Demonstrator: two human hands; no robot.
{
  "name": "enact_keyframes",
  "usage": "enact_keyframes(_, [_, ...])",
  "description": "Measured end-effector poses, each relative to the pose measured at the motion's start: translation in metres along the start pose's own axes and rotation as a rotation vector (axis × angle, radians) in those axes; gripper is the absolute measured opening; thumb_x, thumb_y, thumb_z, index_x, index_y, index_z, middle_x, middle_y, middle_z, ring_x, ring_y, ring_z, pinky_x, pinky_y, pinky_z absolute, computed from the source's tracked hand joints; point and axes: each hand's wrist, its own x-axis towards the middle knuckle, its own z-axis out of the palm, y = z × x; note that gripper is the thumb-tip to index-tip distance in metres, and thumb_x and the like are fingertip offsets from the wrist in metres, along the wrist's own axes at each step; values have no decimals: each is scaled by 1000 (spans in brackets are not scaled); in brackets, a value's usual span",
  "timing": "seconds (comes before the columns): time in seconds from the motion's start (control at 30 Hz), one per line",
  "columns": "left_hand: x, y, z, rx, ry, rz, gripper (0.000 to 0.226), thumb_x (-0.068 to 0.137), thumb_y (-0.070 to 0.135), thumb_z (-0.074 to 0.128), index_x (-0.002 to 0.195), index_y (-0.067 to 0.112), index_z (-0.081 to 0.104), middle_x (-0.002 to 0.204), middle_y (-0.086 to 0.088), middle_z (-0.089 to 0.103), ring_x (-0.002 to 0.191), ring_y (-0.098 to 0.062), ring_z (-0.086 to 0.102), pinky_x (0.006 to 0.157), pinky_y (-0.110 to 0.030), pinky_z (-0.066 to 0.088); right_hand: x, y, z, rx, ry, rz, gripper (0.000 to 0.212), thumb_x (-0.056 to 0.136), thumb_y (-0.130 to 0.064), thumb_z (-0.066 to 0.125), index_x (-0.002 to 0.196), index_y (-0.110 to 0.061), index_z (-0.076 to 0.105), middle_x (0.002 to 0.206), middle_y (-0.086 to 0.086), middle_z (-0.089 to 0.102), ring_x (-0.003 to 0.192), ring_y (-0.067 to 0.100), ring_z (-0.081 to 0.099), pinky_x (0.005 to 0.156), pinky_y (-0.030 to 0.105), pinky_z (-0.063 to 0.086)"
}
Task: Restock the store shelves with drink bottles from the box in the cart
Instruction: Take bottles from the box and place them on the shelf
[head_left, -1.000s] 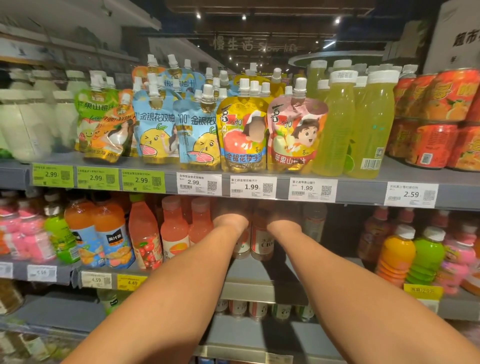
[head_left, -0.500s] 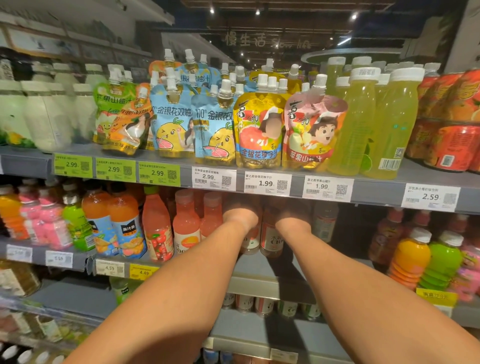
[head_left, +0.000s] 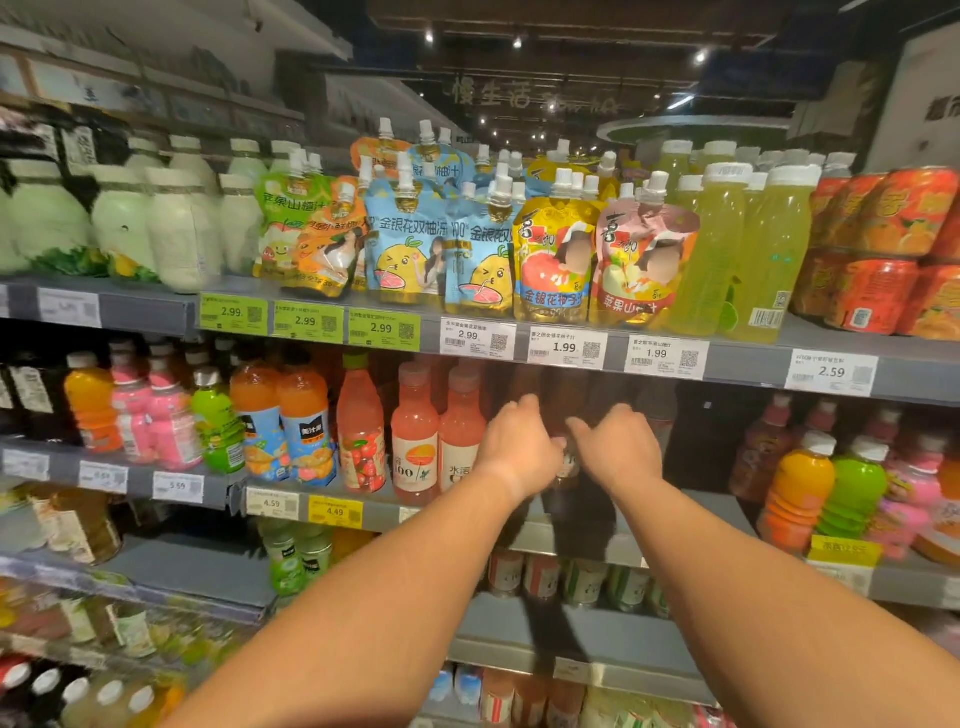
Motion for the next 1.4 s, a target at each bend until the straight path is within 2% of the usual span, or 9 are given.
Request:
enact_keyframes(0.17, [-64,-64,-36,-14,-60,-41,36,82,39,62,112,19,58,111,-6,65,104,-29,61,80,-32,47,-82,-50,5,52,-22,-73,51,84,-47,60,114,-6,50,113,15,58,103,37,58,83,41,49])
enact_keyframes(0.27, [-110,-128,-79,39,-37,-151,42,84,40,61,121,20,58,119,-6,65,111,-30,60,88,-33,48,-146,-93,30,96,-111,-133,48,84,-48,58,108,-7,53,110,17,60,103,37,59,82,40,48])
enact_keyframes(0.5, [-245,-302,-209,159,112,-576,48,87,37,61,127,12,52,125,-13,60,118,-33,55,95,-38,47,-318,-240,109,143,-417,-468,58,82,-53,61,117,-8,50,114,15,56,107,35,57,86,41,49])
enact_keyframes(0.7, [-373,-409,-314,196,253,-892,44,79,52,58,111,23,64,111,-6,68,101,-30,65,77,-32,49,-461,-364,153,210,-741,-858,59,80,-57,60,118,-14,50,115,13,57,106,35,58,84,40,51])
enact_keyframes(0.87, [-458,-470,-361,250,366,-1126,37,87,36,47,114,17,64,115,-9,68,105,-31,64,82,-34,50,-540,-427,189,196,-865,-1067,62,83,-53,56,127,-10,46,123,15,56,112,33,56,90,37,47])
enact_keyframes(1.1, [-469,-530,-390,169,551,-1282,46,81,47,59,118,20,61,116,-10,68,105,-33,64,86,-38,52,-565,-489,245,283,-986,-1151,45,79,-50,60,114,-22,56,109,2,66,99,23,64,79,29,48])
enact_keyframes(1.2, [-447,-556,-388,137,584,-1326,46,82,51,55,116,21,58,114,-11,66,105,-33,63,87,-38,50,-552,-518,276,277,-1038,-1170,50,79,-55,58,119,-25,53,111,1,63,102,23,61,77,27,42])
enact_keyframes(1.3, [-422,-582,-383,91,607,-1333,42,85,45,49,121,25,57,117,-10,65,106,-32,62,87,-35,49,-537,-545,306,269,-1069,-1225,57,80,-50,60,130,-24,47,124,2,58,111,25,55,89,32,44])
enact_keyframes(1.4, [-407,-615,-382,82,564,-1336,37,87,37,52,120,22,60,117,-8,66,106,-30,62,83,-32,49,-533,-571,334,295,-1112,-1271,53,77,-53,57,126,-36,50,117,-5,63,104,21,60,89,37,49])
